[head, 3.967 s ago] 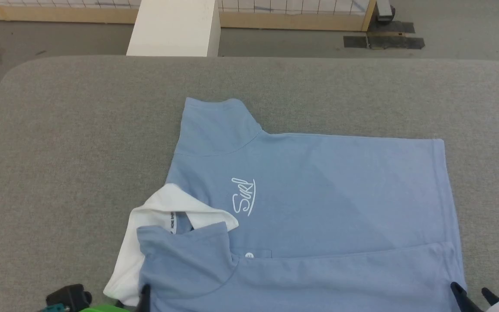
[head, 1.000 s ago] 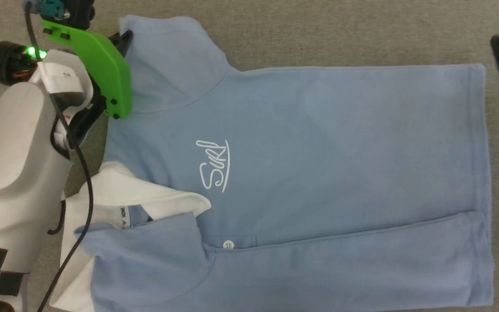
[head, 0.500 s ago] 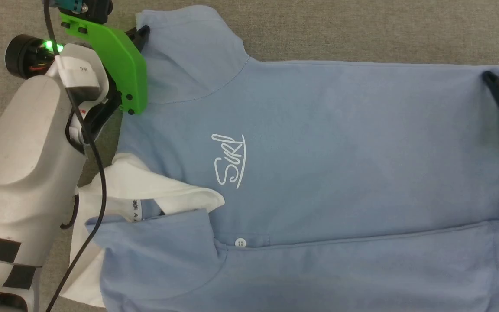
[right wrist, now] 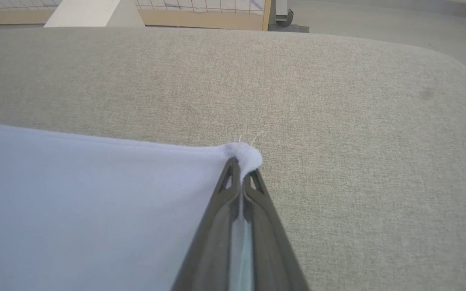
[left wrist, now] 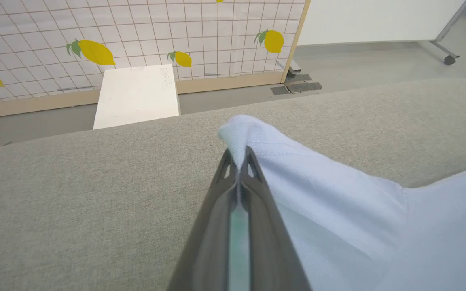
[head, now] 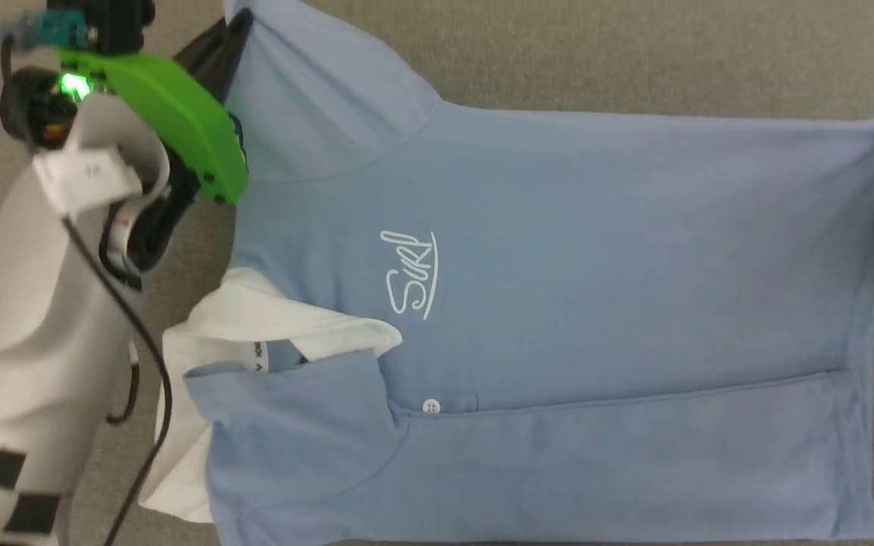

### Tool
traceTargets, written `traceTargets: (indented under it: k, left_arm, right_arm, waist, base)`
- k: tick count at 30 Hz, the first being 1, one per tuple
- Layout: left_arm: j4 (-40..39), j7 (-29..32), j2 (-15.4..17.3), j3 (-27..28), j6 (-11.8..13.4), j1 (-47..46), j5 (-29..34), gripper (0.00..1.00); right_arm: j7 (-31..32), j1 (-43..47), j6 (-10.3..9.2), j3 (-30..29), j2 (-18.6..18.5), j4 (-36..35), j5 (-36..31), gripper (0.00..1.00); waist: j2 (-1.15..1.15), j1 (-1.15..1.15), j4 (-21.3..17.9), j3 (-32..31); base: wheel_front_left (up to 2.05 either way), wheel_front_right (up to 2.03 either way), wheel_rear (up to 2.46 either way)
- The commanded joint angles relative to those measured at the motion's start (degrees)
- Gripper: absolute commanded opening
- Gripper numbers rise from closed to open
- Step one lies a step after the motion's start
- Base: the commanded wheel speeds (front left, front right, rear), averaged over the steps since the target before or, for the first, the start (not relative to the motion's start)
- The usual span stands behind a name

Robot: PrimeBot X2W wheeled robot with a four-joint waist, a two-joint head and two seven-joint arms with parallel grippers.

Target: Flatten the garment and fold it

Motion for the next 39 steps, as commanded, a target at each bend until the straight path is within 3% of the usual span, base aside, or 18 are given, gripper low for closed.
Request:
traceTargets:
  k: [1,6,16,22,27,28,29,30,31,32,34,35,36,39]
  left_arm:
    - [-1.46,-1.54,0.61,0.5,-0.31,2.32,-0.63,0.0]
    - [-8.83,-5.6,1.86,1.38,-0.04,11.52,-2.05,0.0]
    - [-22.33,-9.46,5.42,3.54,5.15,32.68,-3.93,0.0]
    - [-25.03,-11.06,5.61,3.99,7.92,43.55,-5.67,0.0]
    - [-22.74,-10.77,5.88,1.66,7.91,47.65,-4.88,0.0]
    - [-21.82,-10.37,5.63,0.98,7.87,47.95,-4.83,0.0]
    - [-21.06,-9.88,5.42,0.38,7.76,48.11,-4.88,0.0]
    - [-20.31,-9.6,5.24,-0.24,7.55,48.08,-4.72,0.0]
    - [-19.73,-9.64,5.0,-0.47,7.55,48.0,-4.66,0.0]
    - [-18.99,-9.66,4.77,-0.69,7.63,47.96,-4.57,0.09]
    - [-17.89,-9.58,4.91,-1.13,7.84,48.02,-3.96,0.49]
    - [-17.5,-9.77,4.93,-1.07,8.09,48.22,-3.86,0.82]
    - [-17.31,-10.18,4.86,-0.74,8.52,48.47,-3.88,1.0]
    - [-17.87,-12.71,4.24,1.38,9.99,49.82,-4.86,1.0]
  right_arm:
    - [-1.1,1.79,-0.09,-0.62,-0.39,-0.31,0.69,0.0]
    - [-4.41,8.38,-0.09,-2.06,0.27,-2.13,1.57,0.0]
    - [-7.77,22.36,-0.09,-4.87,5.3,-8.04,2.97,0.0]
    - [-8.67,29.06,-0.09,-5.82,8.81,-9.76,3.54,0.0]
    - [-9.86,32.14,-0.09,-5.24,10.12,-8.67,2.88,0.0]
    - [-10.18,32.57,-0.09,-4.85,10.06,-8.26,2.26,0.17]
    - [-10.43,32.86,-0.09,-4.4,9.97,-7.91,1.81,0.51]
    - [-10.64,33.08,-0.09,-4.01,10.06,-7.37,1.51,1.0]
    - [-10.84,33.12,-0.09,-3.87,10.19,-6.99,1.36,1.0]
    - [-11.03,33.1,-0.09,-3.7,10.34,-6.59,1.21,1.0]
    - [-10.87,33.31,-0.09,-3.14,10.19,-6.23,1.04,1.0]
    - [-10.66,33.47,-0.09,-3.04,10.16,-6.29,1.25,1.0]
    - [-10.47,33.63,-0.09,-3.13,10.16,-6.5,1.51,1.0]
    - [-9.48,34.6,-0.09,-4.23,10.53,-8.29,2.85,1.0]
  waist:
    - [0.0,0.0,0.61,-4.06]
    - [0.0,0.0,1.35,-8.51]
    - [0.0,0.0,1.87,-13.21]
    - [0.0,0.0,1.52,-14.16]
    - [0.0,0.0,1.19,-14.88]
    - [0.0,0.0,1.2,-15.07]
    - [0.0,0.0,1.19,-15.24]
    - [0.0,0.0,1.17,-15.41]
    - [0.0,0.0,1.15,-15.54]
    - [0.0,0.0,1.13,-15.73]
    - [0.0,0.0,1.06,-16.11]
    - [0.0,0.0,1.03,-16.42]
    - [0.0,0.0,1.02,-16.69]
    - [0.0,0.0,1.05,-17.68]
  base:
    - [0.0,0.0,0.0]
    - [0.0,0.0,0.0]
    - [0.0,0.0,0.0]
    - [0.0,0.0,0.0]
    - [0.0,0.0,0.0]
    - [0.0,0.0,0.0]
    - [0.0,0.0,0.0]
    - [0.0,0.0,0.0]
    - [0.0,0.0,0.0]
    - [0.0,0.0,0.0]
    - [0.0,0.0,0.0]
    - [0.0,0.0,0.0]
    - [0.0,0.0,0.0]
    - [0.0,0.0,0.0]
